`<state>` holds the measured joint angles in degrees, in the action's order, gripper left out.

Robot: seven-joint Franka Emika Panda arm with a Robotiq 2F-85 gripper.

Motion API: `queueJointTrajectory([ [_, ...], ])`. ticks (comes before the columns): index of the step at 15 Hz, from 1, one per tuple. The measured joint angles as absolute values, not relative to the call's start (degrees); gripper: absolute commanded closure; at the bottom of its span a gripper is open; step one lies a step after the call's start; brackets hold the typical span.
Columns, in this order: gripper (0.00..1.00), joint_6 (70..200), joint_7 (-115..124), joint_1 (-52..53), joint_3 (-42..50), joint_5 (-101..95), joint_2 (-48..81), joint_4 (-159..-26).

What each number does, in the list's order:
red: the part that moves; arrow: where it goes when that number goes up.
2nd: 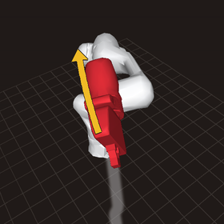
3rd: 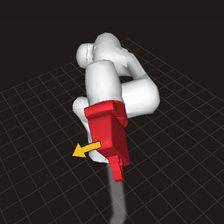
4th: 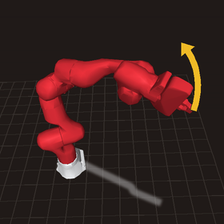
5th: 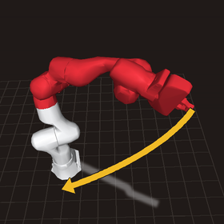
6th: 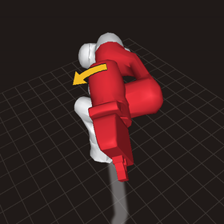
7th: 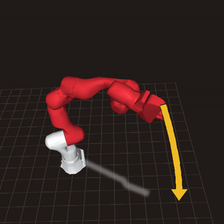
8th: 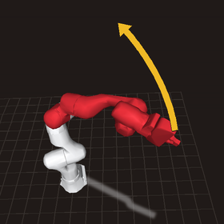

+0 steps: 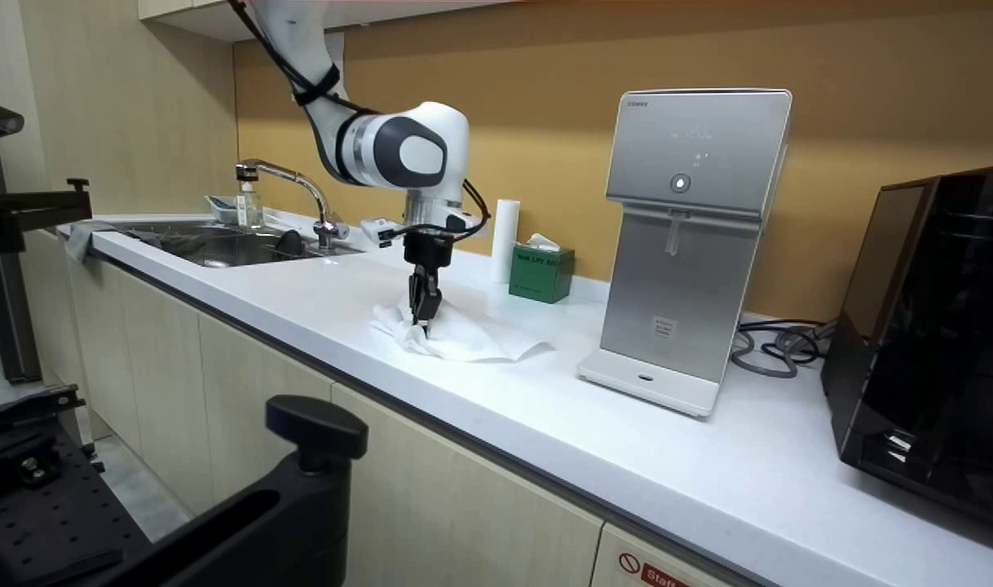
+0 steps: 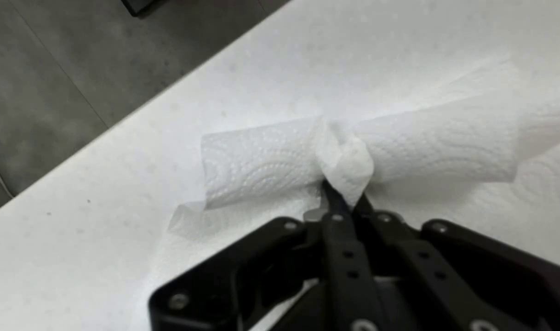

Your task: Wipe the kitchen counter with the white paper towel

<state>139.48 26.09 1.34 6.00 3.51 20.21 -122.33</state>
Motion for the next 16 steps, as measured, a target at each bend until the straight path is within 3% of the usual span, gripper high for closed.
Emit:
queueJointTrajectory([
  [5,0.99,142.5,27.0,2.9,5.8,3.4,23.8,-117.5],
  [6,0.70,142.8,27.0,3.4,5.8,3.4,24.2,-116.9],
  [8,0.63,143.1,27.0,4.3,5.9,3.0,24.6,-116.0],
  [16,0.08,143.7,32.9,8.9,9.1,-7.5,18.6,-115.1],
])
